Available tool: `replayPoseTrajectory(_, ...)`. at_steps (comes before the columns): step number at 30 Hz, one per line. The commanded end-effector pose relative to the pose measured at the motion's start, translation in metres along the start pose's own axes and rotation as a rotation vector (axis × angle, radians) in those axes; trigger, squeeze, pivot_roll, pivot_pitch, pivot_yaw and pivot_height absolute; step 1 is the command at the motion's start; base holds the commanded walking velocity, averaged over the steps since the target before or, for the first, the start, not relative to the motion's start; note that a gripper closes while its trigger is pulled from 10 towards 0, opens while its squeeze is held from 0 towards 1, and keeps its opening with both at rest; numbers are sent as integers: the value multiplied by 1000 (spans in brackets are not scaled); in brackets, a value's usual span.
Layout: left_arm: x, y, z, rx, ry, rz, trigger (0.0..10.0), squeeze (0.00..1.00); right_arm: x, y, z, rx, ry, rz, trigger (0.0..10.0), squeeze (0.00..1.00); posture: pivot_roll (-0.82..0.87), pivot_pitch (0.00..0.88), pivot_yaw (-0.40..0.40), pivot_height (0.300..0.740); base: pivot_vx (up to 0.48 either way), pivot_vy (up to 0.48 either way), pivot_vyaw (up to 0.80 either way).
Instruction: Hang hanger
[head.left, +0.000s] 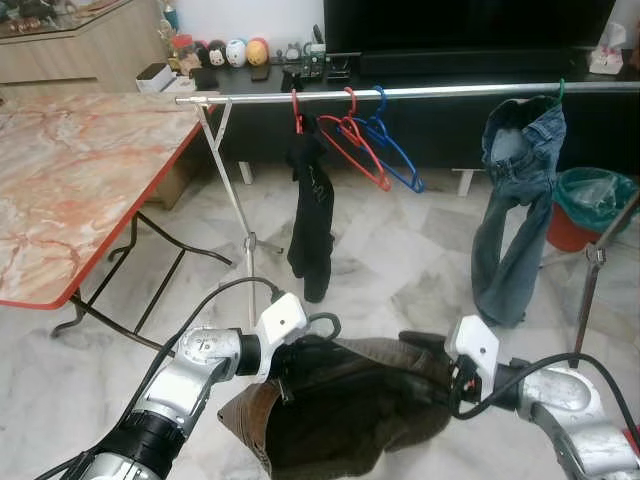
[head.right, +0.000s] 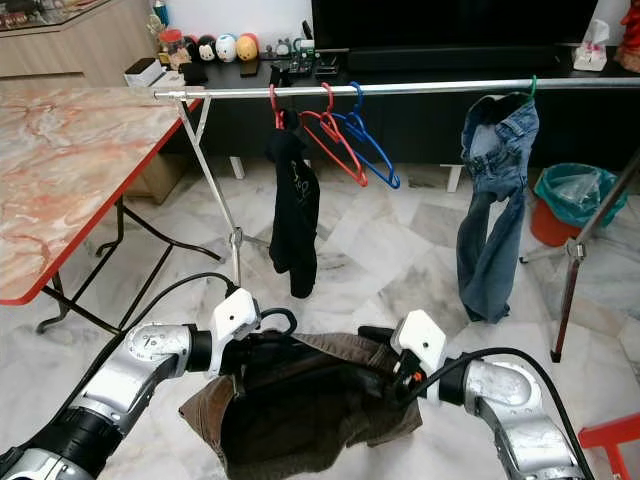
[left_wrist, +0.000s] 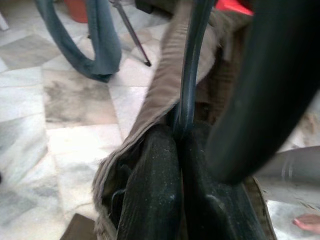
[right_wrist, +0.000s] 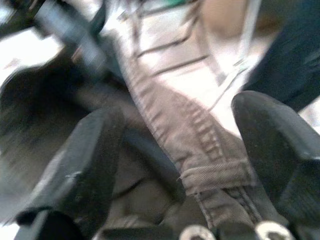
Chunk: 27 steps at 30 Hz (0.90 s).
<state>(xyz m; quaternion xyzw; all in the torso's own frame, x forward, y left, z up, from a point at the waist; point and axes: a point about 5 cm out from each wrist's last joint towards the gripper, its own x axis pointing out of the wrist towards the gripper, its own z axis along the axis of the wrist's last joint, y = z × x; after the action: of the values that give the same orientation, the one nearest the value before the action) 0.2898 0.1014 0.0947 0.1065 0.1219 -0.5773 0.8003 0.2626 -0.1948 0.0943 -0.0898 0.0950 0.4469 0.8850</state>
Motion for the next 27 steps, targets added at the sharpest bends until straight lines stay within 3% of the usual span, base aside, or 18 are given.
replayPoseTrajectory(1,-6,7,4,24,-3,31,0,0,-3,-12,8,-26,-51,-105,10000,1000,58,49,105,740,0,0,0)
replayPoseTrajectory(6,-5,7,3,21,-5,30,0,0,-2,-14,14,-29,-101,-134,10000,1000,58,49,105,740,0,0,0)
replayPoseTrajectory(13,-5,9,3,27,-12,48,0,0,3,-3,9,-22,-95,-75,10000,1000,59,49,104,740,0,0,0)
replayPoseTrajectory(14,-5,11,4,37,-13,69,0,0,3,-3,8,-9,-89,-89,10000,745,60,50,103,740,0,0,0)
replayPoseTrajectory(15,-5,12,4,43,-14,81,0,0,3,-2,7,-8,-88,-90,10000,4,59,49,102,740,0,0,0)
replayPoseTrajectory(16,-4,14,5,52,-16,101,2588,0,2,-3,7,-29,-84,-111,10000,0,59,49,102,740,0,0,0)
replayPoseTrajectory(17,-4,17,6,61,-20,134,10000,0,0,-8,7,-52,-84,-163,10000,0,59,49,102,740,0,0,0)
replayPoseTrajectory(20,-4,22,9,63,-37,177,10000,0,-6,-18,9,-83,-88,-285,10000,0,57,49,101,740,0,0,0)
replayPoseTrajectory(23,-4,23,10,64,-44,191,10000,0,-20,-36,13,-125,-95,-495,10000,0,57,49,101,740,0,0,0)
replayPoseTrajectory(27,-3,23,9,62,-45,192,10000,0,-29,-41,15,-131,-108,-580,10000,0,47,44,101,740,0,0,0)
